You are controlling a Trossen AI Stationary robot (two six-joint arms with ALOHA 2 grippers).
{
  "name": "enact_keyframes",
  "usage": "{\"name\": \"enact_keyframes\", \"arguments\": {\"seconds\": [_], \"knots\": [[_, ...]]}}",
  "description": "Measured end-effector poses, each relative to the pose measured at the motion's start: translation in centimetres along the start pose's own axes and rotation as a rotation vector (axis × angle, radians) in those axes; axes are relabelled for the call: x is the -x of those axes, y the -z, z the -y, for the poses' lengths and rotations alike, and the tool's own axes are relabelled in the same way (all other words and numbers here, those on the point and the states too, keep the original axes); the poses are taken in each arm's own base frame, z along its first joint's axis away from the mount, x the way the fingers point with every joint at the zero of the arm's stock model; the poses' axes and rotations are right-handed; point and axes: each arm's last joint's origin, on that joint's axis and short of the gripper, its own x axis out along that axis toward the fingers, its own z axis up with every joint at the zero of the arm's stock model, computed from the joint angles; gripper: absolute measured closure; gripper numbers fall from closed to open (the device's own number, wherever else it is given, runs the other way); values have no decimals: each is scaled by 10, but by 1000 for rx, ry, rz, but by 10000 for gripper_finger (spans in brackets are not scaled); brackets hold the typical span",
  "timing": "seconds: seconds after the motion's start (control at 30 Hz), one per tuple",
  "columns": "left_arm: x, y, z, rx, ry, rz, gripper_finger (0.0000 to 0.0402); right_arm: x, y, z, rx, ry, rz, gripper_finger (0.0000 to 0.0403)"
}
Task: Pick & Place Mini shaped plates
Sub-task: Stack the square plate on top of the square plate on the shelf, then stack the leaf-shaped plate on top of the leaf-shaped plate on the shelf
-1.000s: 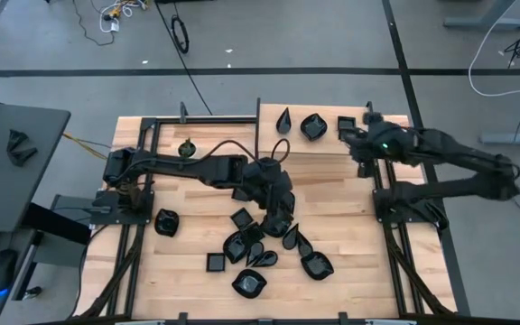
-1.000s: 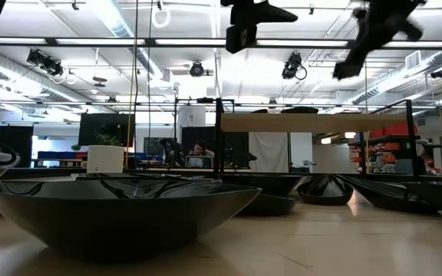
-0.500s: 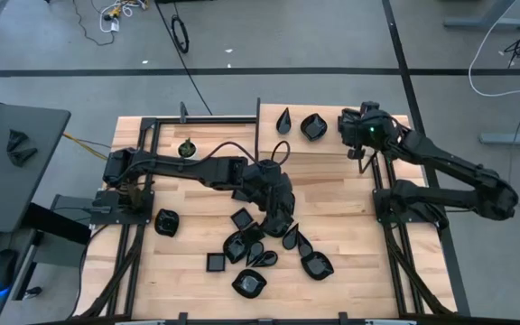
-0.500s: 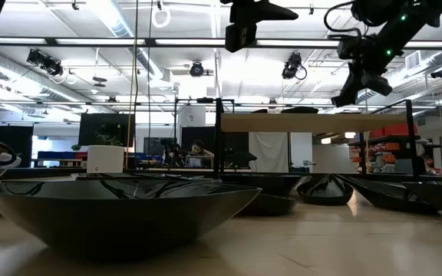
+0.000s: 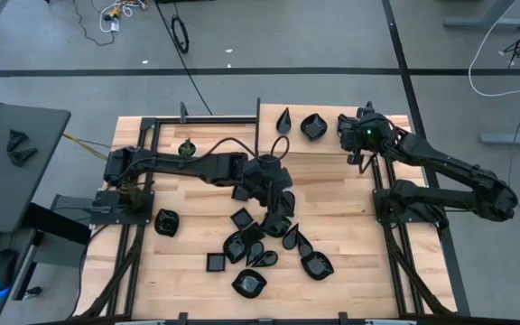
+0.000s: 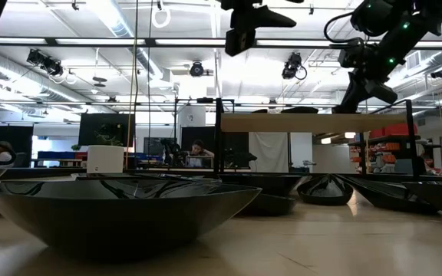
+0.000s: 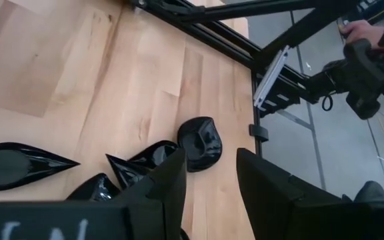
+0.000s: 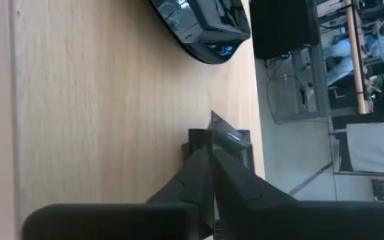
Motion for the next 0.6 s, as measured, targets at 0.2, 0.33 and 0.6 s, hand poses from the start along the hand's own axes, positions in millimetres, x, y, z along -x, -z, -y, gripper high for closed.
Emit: {"name": "enact_keyframes", "arguments": {"seconds": [0.2,0.33,0.6], "knots": [[0,0,0,1,0,-1,264,0,0,0,4,2,-2,336],[0,0,0,1,0,-1,264,0,1,1,14,24,-23,307],[0,0,0,1,0,-1,264,15,-6,14,-222,73,4,269]]}}
